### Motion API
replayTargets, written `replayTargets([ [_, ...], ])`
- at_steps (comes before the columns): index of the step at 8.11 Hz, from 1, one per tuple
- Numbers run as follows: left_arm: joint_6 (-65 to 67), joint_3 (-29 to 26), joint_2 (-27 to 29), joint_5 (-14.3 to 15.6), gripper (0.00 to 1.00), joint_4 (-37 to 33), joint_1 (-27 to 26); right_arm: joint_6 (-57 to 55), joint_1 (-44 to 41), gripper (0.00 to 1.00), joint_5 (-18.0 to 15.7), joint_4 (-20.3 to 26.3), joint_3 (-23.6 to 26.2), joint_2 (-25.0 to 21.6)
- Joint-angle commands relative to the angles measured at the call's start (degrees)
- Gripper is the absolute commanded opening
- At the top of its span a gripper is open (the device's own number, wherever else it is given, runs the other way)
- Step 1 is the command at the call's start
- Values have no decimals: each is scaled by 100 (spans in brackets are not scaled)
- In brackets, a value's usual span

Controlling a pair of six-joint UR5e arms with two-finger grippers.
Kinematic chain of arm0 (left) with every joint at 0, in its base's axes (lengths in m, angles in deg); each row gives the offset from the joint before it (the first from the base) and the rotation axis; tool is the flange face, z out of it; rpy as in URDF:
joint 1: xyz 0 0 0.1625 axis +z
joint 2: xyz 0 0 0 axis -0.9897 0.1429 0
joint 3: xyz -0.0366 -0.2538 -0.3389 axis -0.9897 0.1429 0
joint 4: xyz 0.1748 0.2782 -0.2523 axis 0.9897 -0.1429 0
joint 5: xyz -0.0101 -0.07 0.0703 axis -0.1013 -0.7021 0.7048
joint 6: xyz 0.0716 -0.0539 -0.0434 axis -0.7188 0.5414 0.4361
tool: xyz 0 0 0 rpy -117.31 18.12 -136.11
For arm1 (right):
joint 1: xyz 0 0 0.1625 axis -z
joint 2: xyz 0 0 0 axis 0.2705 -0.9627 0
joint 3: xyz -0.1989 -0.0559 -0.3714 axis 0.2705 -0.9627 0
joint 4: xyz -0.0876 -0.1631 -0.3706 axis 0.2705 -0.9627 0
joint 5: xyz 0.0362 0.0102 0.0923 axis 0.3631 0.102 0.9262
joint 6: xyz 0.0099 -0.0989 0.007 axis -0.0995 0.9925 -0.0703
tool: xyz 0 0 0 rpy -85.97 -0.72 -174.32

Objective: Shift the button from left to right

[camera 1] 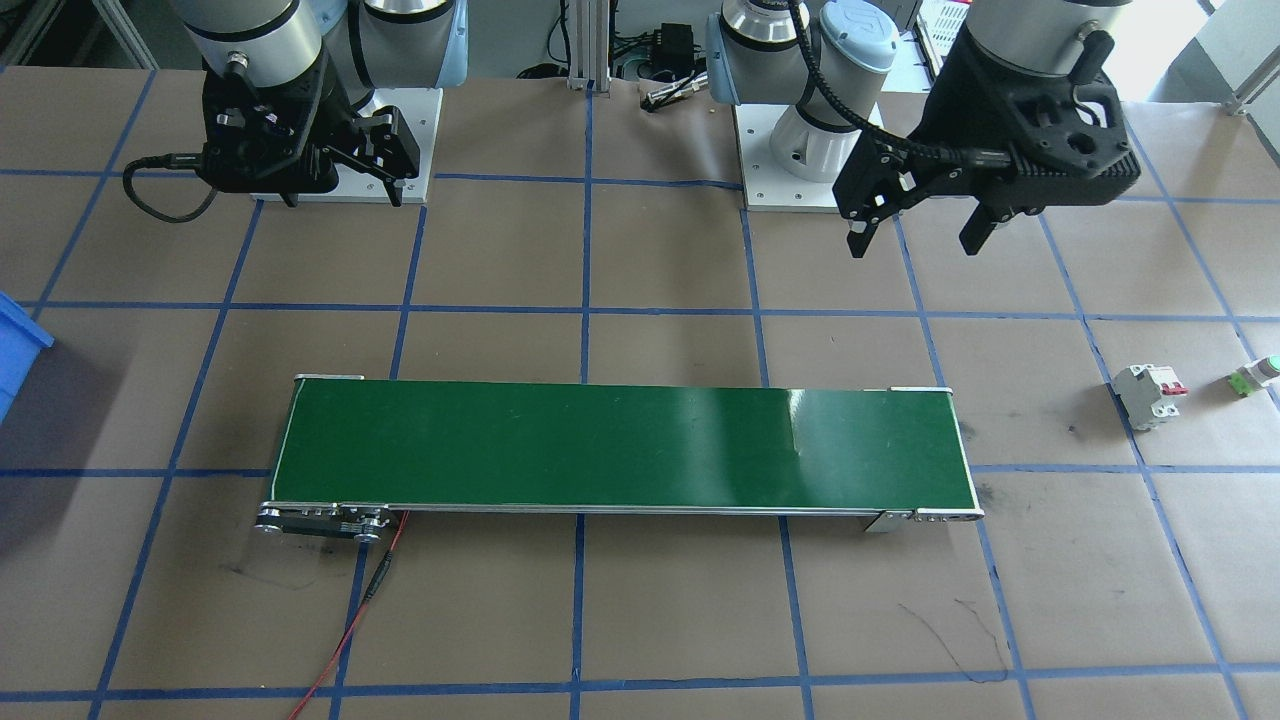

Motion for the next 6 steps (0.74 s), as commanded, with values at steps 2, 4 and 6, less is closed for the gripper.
replayTargets([
  [2,-19,-44,-51,502,100,-250,1575,4,-6,100,0,0,0,0],
  [4,-1469,-18,149,593,100,-190,2579,-5,2,100,0,0,0,0],
  [6,-2343,-53,491,593,100,98,3562,-5,-6,100,0,0,0,0],
])
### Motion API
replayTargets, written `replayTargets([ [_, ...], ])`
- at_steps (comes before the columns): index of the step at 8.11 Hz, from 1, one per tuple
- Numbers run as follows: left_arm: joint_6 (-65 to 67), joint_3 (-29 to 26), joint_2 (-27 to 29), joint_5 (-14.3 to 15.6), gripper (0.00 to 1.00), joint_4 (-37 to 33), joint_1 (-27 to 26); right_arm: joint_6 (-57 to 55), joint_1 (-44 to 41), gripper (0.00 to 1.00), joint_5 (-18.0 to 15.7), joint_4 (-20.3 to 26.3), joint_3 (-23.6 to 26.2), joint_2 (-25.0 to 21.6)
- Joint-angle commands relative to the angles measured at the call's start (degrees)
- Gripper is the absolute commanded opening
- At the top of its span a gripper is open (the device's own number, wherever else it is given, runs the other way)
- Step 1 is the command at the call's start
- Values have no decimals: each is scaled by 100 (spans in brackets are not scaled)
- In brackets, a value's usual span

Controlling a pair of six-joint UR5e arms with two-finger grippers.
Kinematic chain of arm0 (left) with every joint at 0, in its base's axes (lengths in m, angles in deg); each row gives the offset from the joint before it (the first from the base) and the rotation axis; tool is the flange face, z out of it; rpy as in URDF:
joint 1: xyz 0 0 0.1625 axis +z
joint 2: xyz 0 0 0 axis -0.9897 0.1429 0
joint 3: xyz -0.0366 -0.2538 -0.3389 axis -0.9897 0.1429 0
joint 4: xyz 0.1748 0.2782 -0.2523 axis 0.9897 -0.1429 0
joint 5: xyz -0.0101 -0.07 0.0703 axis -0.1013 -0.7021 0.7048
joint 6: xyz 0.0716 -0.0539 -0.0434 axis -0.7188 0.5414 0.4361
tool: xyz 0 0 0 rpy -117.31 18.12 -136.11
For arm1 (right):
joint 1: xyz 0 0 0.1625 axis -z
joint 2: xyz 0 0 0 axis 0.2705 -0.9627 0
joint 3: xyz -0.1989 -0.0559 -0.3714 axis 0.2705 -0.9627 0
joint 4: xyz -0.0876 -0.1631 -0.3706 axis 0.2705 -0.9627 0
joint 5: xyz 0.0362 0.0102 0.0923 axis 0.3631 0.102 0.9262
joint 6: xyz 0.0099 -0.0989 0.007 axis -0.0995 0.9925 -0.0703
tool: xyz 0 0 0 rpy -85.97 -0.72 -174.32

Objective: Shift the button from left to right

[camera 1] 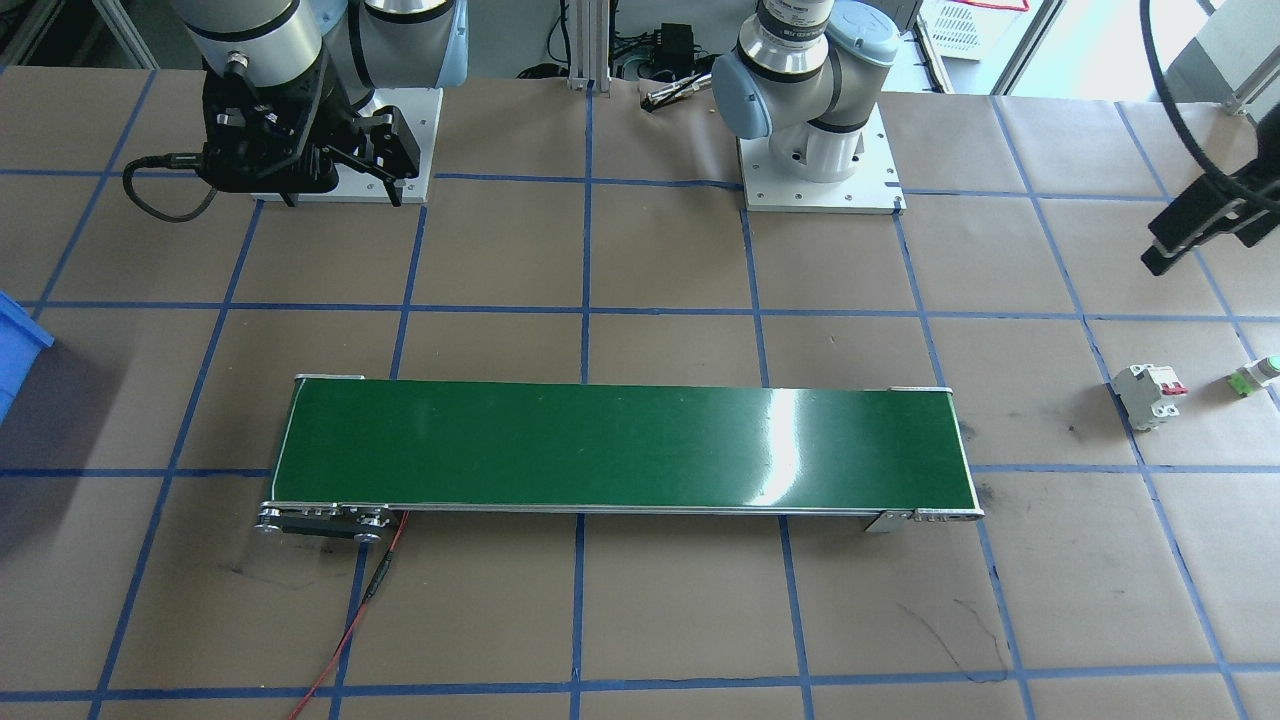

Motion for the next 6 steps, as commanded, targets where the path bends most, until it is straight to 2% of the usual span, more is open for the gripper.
replayTargets([
  [1,-1733,-15,570,23,100,718,1418,-1,1,100,0,0,0,0],
  [3,-2443,3,1316,-29,100,2026,2255,8,1,100,0,0,0,0],
  [5,-2601,64,2020,-12,100,2120,2757,8,1,100,0,0,0,0],
  [6,-2646,47,2337,6,100,2128,2820,8,1,100,0,0,9,0],
])
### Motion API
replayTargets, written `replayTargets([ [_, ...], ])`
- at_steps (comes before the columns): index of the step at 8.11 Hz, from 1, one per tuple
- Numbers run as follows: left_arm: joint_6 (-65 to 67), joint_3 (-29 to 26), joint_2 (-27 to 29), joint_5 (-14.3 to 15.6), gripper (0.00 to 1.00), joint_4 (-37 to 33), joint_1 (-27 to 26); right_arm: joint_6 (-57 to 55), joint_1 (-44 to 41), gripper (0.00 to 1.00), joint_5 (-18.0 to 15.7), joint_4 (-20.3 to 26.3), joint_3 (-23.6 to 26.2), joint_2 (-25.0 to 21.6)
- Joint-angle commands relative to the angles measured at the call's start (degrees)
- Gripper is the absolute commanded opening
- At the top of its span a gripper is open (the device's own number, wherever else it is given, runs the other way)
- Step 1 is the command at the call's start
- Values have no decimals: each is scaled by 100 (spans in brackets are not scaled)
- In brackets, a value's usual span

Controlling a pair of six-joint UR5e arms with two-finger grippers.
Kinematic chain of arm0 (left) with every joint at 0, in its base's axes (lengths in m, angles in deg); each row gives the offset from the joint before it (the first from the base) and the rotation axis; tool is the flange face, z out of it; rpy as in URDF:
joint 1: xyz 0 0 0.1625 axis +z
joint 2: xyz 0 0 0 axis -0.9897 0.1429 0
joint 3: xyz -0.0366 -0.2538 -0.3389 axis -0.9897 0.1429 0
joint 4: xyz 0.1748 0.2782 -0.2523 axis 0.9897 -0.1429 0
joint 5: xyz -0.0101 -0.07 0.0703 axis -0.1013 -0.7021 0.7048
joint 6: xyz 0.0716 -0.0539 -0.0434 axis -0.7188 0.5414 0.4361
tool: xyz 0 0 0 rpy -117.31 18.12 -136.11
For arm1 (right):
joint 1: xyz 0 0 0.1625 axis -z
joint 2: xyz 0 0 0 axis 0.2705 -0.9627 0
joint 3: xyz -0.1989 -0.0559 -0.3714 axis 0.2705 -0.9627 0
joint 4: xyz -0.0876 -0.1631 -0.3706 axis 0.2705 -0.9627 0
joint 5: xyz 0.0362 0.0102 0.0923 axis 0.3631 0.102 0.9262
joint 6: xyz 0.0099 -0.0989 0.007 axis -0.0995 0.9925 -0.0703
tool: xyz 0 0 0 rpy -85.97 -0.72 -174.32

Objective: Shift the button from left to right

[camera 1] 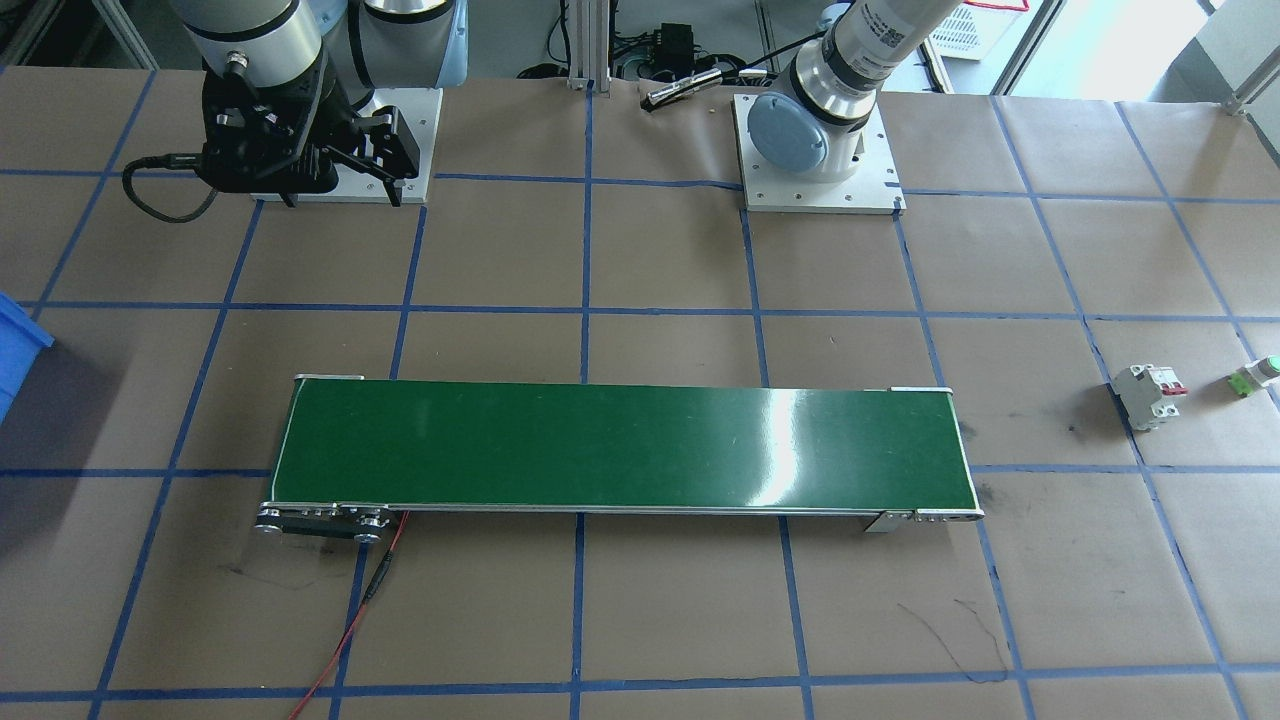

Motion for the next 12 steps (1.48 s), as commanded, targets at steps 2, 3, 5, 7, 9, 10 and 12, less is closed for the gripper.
replayTargets([
  [2,-189,17,877,10,100,861,344,-17,-8,100,9,-9,0,0],
  [3,-232,26,904,19,100,962,466,-9,-8,100,0,-18,8,0],
  [5,-224,26,1332,36,100,980,520,0,-8,100,-9,-114,8,35],
  [7,-259,-9,1537,36,100,1042,555,0,-8,100,-228,-123,8,35],
  [9,-268,26,1668,45,100,1051,625,-17,-8,100,-220,-123,8,44],
  [10,-225,35,1678,80,100,1059,625,-17,-8,100,-202,-123,8,35],
  [12,-215,35,1748,194,100,1095,625,-17,-8,100,-158,-132,8,61],
])
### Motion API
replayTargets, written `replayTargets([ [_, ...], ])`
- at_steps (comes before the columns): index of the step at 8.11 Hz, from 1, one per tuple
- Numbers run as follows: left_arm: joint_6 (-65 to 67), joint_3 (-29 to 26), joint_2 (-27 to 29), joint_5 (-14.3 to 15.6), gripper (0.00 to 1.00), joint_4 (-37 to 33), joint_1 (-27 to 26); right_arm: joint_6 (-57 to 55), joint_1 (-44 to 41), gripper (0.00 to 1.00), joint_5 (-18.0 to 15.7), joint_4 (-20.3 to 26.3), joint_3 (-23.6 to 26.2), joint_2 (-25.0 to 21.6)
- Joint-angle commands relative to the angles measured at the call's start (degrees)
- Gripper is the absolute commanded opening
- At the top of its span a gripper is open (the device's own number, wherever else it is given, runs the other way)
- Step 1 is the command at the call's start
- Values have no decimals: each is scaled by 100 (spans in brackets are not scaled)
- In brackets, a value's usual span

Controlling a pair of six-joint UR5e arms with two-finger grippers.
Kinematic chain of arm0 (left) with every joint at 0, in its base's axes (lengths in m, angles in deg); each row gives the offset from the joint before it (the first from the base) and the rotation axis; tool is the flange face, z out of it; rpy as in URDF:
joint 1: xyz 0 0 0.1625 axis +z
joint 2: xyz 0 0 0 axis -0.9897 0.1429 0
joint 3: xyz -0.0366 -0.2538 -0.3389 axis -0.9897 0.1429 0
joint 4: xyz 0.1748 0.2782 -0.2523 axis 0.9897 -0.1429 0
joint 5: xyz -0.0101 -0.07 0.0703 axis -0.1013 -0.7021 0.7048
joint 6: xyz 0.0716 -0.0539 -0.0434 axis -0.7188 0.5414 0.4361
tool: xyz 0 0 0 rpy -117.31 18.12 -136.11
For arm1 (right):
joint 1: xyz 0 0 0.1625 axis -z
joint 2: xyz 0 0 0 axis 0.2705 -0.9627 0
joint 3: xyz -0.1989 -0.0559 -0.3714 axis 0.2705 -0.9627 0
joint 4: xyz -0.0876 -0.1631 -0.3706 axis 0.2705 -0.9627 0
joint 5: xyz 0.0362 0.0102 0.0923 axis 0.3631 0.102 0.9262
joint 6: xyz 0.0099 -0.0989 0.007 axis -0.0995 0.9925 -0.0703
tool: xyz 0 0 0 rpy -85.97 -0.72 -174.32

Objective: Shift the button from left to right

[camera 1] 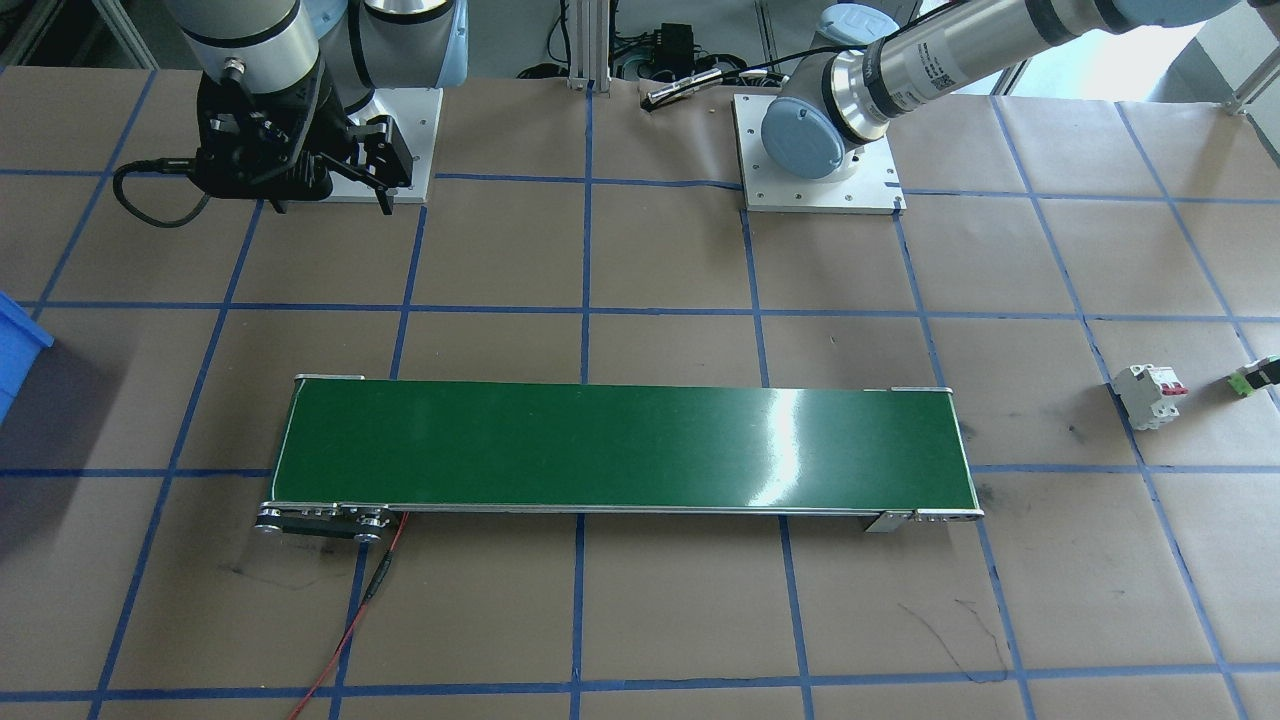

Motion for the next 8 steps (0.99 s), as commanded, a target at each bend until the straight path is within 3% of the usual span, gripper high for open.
replayTargets([
  [1,15,6,110,86,96,22,6,-1,0,100,30,-83,0,29],
  [3,-12,6,128,103,83,22,14,-10,0,100,48,-425,9,133],
  [6,-29,6,128,270,41,13,14,-1,35,100,57,-1635,132,764],
  [8,-20,6,119,279,29,13,14,8,149,100,74,-2217,141,1301],
])
